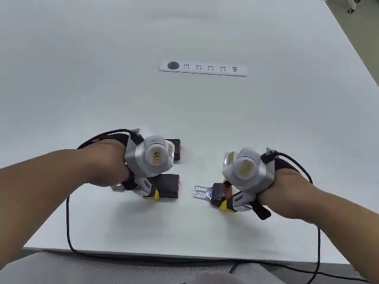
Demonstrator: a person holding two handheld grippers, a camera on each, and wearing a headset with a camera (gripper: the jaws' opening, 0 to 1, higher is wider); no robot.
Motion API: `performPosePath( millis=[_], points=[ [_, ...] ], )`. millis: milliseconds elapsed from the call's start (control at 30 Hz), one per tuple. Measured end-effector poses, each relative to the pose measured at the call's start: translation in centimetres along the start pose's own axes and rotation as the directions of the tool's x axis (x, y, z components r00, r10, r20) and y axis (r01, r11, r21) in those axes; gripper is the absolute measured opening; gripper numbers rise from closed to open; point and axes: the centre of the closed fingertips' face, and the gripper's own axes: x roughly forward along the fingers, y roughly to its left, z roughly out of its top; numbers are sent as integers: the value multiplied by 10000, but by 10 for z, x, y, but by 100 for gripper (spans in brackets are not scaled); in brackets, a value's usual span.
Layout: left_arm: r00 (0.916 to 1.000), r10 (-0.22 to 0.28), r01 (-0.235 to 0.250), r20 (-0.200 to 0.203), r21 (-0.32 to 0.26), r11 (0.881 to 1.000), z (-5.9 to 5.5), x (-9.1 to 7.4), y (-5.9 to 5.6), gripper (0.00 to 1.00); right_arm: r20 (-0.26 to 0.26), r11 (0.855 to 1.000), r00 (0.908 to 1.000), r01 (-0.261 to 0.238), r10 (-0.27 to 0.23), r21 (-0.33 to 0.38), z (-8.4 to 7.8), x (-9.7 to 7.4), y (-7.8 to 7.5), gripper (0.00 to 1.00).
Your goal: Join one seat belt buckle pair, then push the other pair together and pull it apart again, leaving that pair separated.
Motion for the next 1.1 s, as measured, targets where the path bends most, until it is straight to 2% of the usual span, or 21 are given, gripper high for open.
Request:
performPosePath(
  millis=[600, 633, 800, 1100],
  points=[
    [9998, -32, 33, -189, 79, 10000, 1, 0, -1, 34, 75, 9997, 9998, -181, 182, -169, 27, 13, -4, 36],
    [9998, -22, 23, -197, 28, 10000, 0, 0, -1, 34, -49, 9996, 9998, -177, 176, -203, 27, 14, -4, 36],
    [9999, -1, 1, -126, -32, 10000, 0, 0, -1, 34, 60, 9993, 9999, -153, 155, -347, 31, 12, -6, 36],
    [10000, 7, -7, 49, -19, 10000, 0, 0, -1, 33, 210, 9972, 9997, -118, 134, -740, 41, 21, -5, 36]
  ],
)
